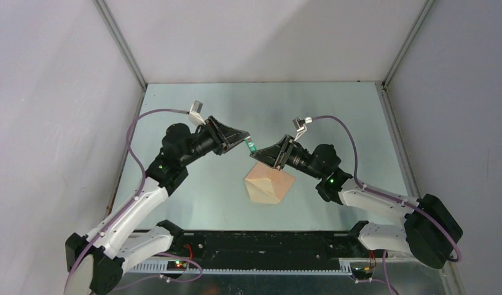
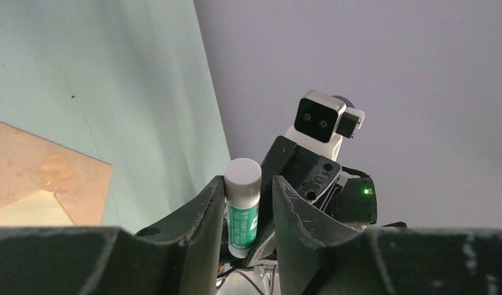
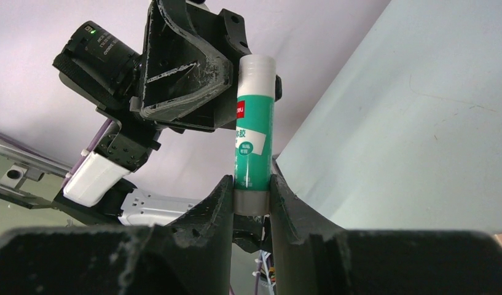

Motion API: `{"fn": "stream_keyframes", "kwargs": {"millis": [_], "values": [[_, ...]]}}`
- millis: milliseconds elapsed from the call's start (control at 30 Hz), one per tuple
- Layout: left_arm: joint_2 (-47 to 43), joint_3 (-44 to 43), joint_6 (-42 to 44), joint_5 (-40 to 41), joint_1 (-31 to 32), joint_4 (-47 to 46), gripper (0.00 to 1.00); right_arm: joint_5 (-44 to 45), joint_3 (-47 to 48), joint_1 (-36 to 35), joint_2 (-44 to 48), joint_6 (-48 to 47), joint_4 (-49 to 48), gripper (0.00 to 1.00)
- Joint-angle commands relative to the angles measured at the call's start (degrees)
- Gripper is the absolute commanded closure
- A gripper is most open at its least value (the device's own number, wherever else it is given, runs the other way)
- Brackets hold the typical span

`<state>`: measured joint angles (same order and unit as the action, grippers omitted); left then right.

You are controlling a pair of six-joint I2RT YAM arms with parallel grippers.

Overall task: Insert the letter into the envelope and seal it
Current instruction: Open the solid glue cap from the solid glue.

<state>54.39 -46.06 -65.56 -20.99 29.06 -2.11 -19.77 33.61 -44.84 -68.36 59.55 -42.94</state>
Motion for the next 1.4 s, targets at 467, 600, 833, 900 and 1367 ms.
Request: {"fn": "stream_keyframes", "kwargs": {"millis": [467,600,833,900,1367], "values": [[0.5,-1.0,1.5,-0.3,-0.2,-1.1,1.0,-1.2,2.4,0.4,-0.9,1.8,-2.3,0.87],[0.0,-1.0,2.4,0.1,-0.2,-0.3,1.0,-0.3,4.1,0.4,-1.5,2.4,0.3,0.49],[-0.4,-0.8,2.4,0.4,-0.1,-0.4,1.0,-0.3,6.9,0.2,-3.8,2.5,-1.0,0.45],[-0.4,-0.8,2.2,0.3,-0.1,-0.6,1.0,-0.1,7.0,0.0,-4.5,3.1,-2.2,0.45],[-1.1,-0.1,1.5,0.0,-0.2,-1.2,1.0,-1.0,7.5,0.1,-9.1,6.7,-9.2,1.0]]}}
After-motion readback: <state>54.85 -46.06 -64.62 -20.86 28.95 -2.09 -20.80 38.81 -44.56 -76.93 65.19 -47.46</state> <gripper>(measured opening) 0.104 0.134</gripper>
